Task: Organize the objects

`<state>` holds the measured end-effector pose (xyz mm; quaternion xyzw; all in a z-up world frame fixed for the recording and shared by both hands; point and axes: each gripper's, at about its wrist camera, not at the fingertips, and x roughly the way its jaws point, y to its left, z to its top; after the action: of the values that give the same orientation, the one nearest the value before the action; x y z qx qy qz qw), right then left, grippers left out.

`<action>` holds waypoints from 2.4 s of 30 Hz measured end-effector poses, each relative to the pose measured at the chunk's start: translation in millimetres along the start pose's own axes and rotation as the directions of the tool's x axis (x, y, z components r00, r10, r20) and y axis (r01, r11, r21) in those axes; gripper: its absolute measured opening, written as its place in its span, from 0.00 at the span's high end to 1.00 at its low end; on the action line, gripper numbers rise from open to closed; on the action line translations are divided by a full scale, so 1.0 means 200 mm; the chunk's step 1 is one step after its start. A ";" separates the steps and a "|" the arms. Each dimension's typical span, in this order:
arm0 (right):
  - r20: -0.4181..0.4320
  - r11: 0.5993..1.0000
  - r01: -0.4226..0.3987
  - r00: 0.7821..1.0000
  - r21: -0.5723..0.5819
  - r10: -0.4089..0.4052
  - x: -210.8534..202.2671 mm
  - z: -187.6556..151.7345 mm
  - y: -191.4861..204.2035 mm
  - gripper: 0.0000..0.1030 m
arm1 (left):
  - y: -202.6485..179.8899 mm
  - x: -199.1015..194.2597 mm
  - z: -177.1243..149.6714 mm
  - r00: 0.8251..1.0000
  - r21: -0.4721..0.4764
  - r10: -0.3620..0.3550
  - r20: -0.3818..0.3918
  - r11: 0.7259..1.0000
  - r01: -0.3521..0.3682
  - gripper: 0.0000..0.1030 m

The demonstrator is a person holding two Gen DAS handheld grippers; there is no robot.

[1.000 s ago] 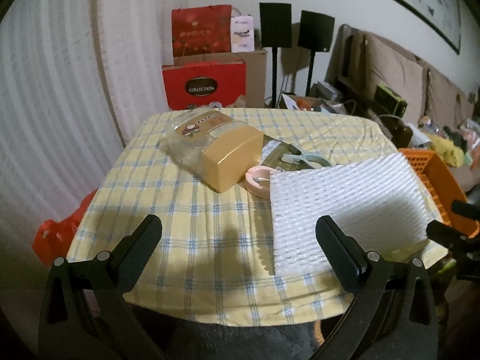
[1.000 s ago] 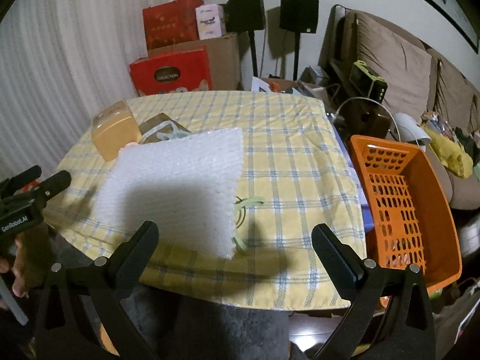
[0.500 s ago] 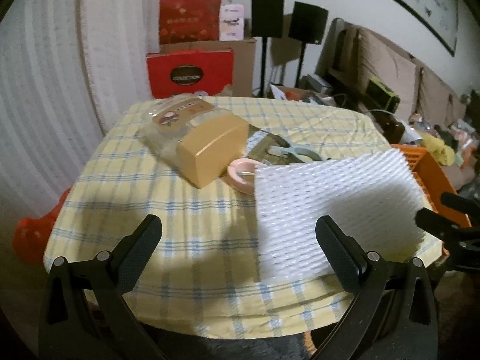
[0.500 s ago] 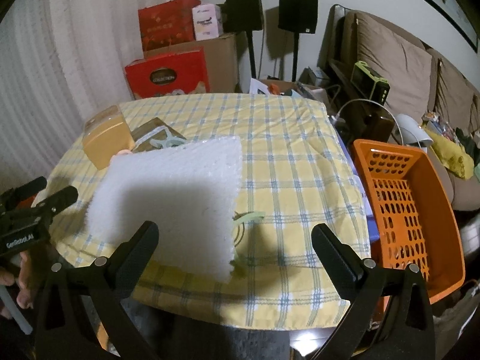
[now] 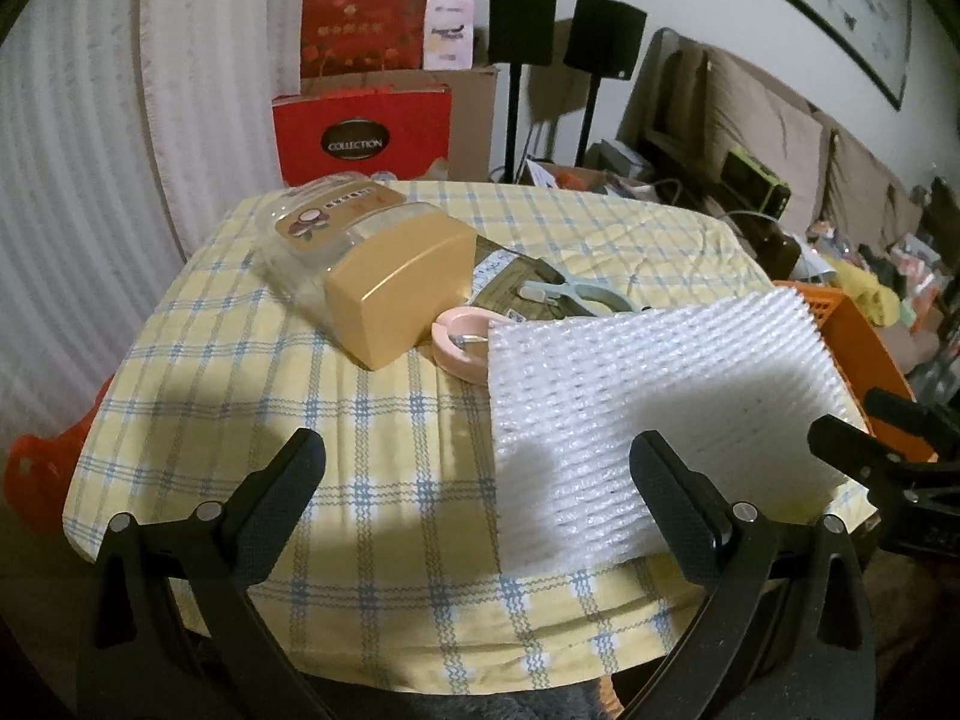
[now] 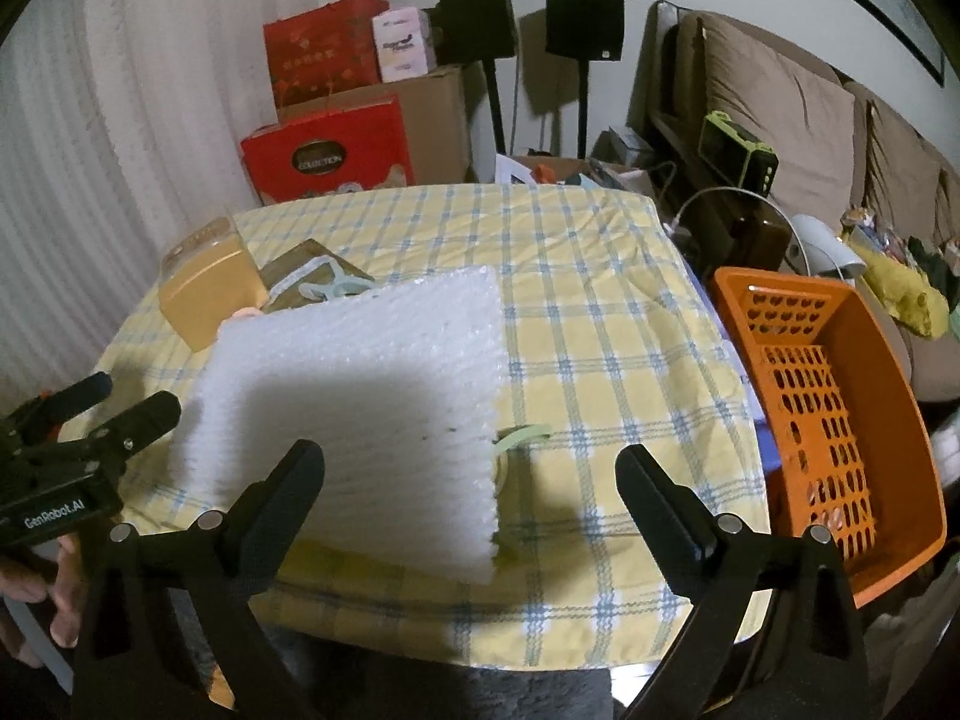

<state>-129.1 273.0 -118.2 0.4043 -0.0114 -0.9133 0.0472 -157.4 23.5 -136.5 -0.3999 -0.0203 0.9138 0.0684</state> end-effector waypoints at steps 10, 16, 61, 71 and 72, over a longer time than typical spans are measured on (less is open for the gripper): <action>0.013 1.000 0.003 1.000 0.001 -0.003 -0.02 -0.03 -0.01 0.05 | 0.01 -0.02 -0.02 1.000 -0.023 0.001 -0.016 1.000 -0.001 0.05; 0.043 1.000 0.021 0.999 0.000 -0.021 -0.06 -0.03 -0.03 0.04 | 0.02 -0.06 0.01 1.000 -0.060 0.004 0.018 0.998 -0.003 0.04; 0.530 0.941 0.239 0.844 -0.242 -0.078 -0.45 0.04 0.16 0.01 | -0.21 -0.39 0.10 0.915 0.149 0.198 0.352 0.953 -0.264 0.00; 0.395 0.987 0.021 0.918 -0.159 0.044 -0.44 0.09 0.10 0.01 | -0.10 -0.43 0.17 0.953 0.042 0.130 0.272 0.988 -0.147 0.05; 0.401 0.988 0.023 0.915 -0.155 0.042 -0.45 0.09 0.09 0.01 | -0.08 -0.43 0.18 0.951 0.033 0.137 0.276 0.988 -0.151 0.05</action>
<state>-81.3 262.8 -39.5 0.2025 0.0488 -0.9748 0.0797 -124.3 28.2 -47.2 -0.2685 0.0241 0.9629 0.0088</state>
